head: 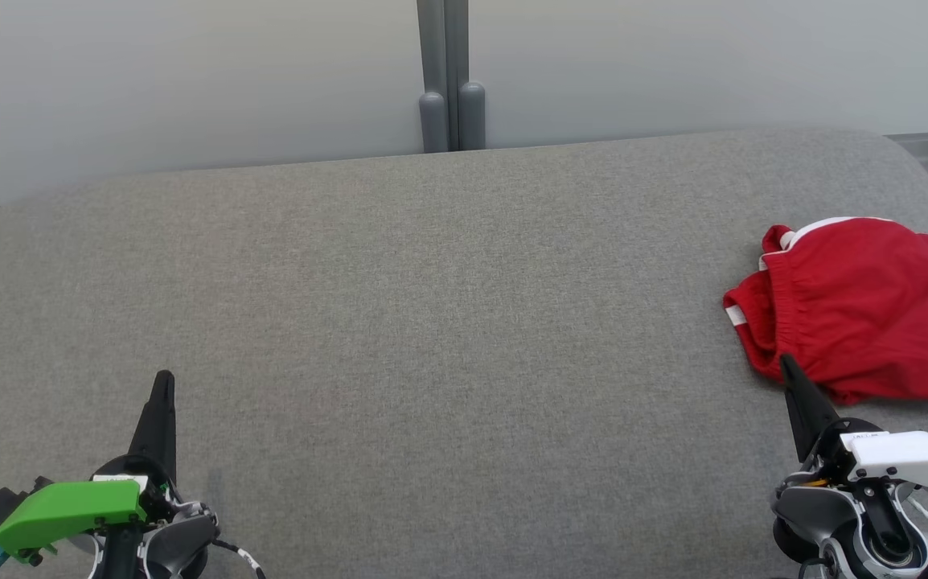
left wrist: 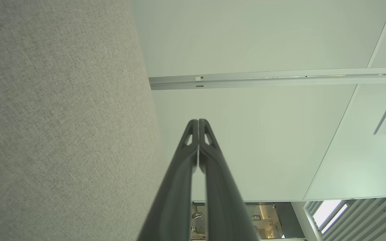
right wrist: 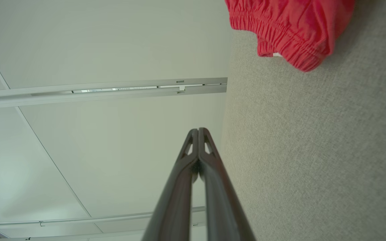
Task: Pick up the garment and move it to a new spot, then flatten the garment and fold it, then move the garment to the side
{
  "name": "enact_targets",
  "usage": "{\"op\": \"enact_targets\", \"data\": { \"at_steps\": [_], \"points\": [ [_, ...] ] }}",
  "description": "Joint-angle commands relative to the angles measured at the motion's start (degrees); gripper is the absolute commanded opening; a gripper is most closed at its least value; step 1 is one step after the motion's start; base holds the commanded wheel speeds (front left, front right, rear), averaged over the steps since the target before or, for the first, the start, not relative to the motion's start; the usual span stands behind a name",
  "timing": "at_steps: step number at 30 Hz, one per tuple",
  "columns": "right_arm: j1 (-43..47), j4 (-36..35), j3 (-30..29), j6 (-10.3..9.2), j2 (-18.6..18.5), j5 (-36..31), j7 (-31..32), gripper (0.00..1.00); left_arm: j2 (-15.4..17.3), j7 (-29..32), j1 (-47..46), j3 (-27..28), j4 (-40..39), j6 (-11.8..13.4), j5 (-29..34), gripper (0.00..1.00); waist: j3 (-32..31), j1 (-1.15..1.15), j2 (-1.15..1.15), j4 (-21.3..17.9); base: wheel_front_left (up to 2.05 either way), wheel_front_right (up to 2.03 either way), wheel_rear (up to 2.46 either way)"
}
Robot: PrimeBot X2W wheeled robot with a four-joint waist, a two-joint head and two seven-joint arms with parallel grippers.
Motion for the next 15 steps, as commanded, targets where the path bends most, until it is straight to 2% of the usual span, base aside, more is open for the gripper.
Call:
{"op": "enact_targets", "data": {
  "at_steps": [1, 15],
  "points": [
    [-0.42, -0.25, 0.02, 0.02, -0.26, 0.35, 0.14, 0.00, 0.01, -0.07, -0.65, 0.17, -0.09, -0.15, -0.03, 0.00, 0.00, 0.00, 0.00, 0.00, 0.00, 0.00, 0.00],
    [-0.41, -0.25, 0.02, 0.02, -0.26, 0.35, 0.14, 0.00, 0.01, -0.07, -0.65, 0.16, -0.09, -0.15, -0.03, 0.00, 0.00, 0.00, 0.00, 0.00, 0.00, 0.00, 0.00]
  ]
}}
